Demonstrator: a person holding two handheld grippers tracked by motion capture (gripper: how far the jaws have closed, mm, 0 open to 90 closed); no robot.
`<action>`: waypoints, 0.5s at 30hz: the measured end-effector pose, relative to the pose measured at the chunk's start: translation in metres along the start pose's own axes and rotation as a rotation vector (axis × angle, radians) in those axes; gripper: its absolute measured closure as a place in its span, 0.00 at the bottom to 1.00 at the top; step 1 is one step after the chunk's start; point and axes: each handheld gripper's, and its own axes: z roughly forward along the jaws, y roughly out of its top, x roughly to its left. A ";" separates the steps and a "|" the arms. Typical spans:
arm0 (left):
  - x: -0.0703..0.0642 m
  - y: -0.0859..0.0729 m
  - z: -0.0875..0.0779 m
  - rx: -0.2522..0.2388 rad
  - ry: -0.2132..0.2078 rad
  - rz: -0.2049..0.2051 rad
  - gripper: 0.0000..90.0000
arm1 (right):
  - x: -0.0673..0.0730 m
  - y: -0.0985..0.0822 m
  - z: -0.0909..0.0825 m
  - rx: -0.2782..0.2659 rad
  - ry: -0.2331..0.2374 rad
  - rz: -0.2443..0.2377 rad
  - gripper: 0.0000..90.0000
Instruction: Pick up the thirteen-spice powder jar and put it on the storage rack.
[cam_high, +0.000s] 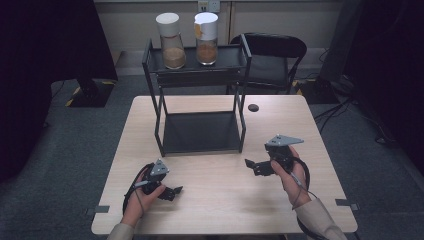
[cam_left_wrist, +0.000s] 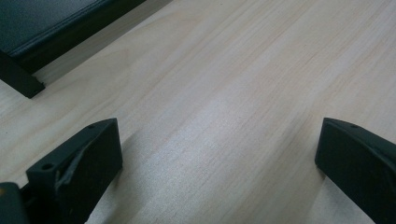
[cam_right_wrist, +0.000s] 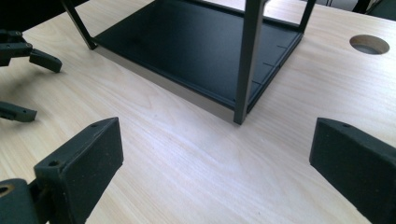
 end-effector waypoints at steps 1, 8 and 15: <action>0.000 0.000 0.000 0.000 0.000 0.000 0.00 | -0.001 -0.003 -0.001 -0.003 0.001 0.003 0.02; 0.000 0.000 0.000 0.000 0.000 0.000 0.00 | -0.007 -0.020 -0.007 0.005 -0.008 0.019 0.02; 0.000 0.000 0.000 0.000 0.000 0.000 0.00 | -0.013 -0.036 -0.012 0.004 -0.015 0.043 0.02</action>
